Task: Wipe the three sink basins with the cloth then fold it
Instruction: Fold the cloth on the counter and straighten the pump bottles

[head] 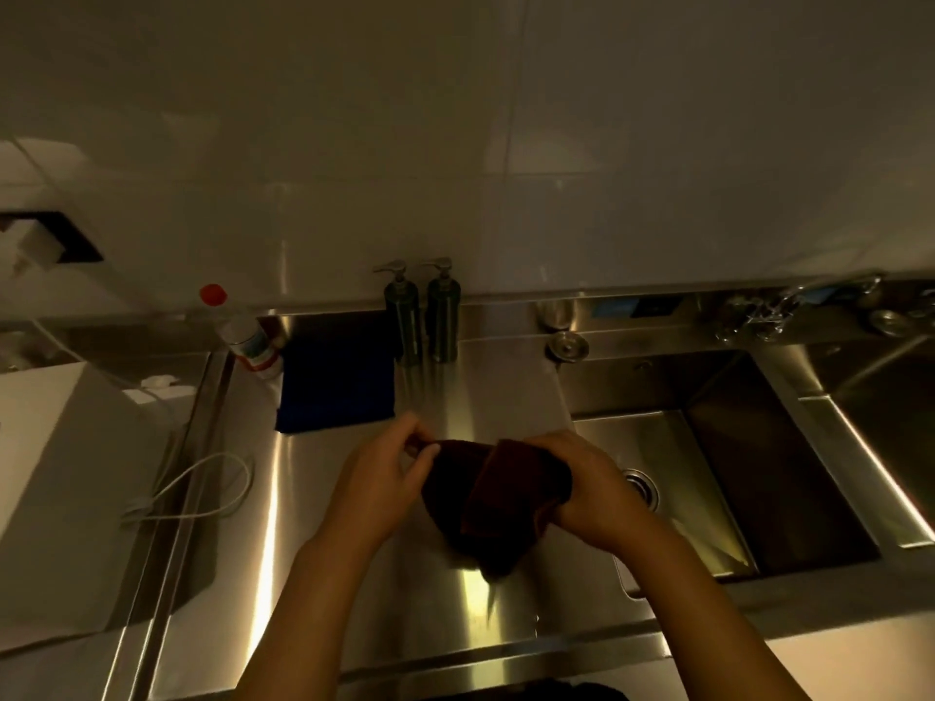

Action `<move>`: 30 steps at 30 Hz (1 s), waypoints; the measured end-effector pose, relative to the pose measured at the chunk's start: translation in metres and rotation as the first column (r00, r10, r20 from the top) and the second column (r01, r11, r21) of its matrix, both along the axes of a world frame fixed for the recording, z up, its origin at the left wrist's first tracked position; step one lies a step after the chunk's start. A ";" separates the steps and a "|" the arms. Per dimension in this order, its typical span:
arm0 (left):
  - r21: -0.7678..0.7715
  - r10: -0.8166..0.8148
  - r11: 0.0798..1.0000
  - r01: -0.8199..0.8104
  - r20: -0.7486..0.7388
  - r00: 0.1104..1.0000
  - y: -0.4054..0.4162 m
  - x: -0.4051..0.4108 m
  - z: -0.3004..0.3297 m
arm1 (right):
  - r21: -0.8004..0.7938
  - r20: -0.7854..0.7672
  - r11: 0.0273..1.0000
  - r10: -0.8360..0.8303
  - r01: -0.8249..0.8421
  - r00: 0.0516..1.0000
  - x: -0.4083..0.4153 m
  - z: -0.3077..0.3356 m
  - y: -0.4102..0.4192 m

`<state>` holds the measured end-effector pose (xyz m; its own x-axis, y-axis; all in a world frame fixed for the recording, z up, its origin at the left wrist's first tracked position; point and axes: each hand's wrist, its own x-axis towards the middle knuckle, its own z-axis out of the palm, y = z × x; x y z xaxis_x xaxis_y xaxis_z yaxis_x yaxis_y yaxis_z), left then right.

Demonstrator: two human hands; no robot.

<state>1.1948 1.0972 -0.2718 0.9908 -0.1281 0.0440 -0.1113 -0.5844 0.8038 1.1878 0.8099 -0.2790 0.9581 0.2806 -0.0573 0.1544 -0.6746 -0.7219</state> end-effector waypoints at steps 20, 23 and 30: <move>-0.082 0.137 0.988 -0.131 0.074 0.988 0.006 -0.016 0.006 | -0.017 -0.292 0.994 0.094 -0.104 0.952 0.016 0.007 -0.052; -0.070 0.170 0.984 -0.166 0.060 0.984 0.007 -0.016 0.004 | -0.002 -0.318 0.990 0.135 -0.143 0.938 0.024 0.009 -0.060; -0.035 0.263 0.964 -0.262 0.024 0.965 -0.006 -0.004 -0.023 | -0.027 -0.137 0.980 -0.198 0.196 0.971 0.040 -0.014 -0.063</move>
<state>1.1907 1.0909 -0.2953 0.9878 0.1381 0.0722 0.0199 -0.5711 0.8206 1.2274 0.7469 -0.2928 0.9769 0.0858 -0.1956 -0.0831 -0.6912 -0.7179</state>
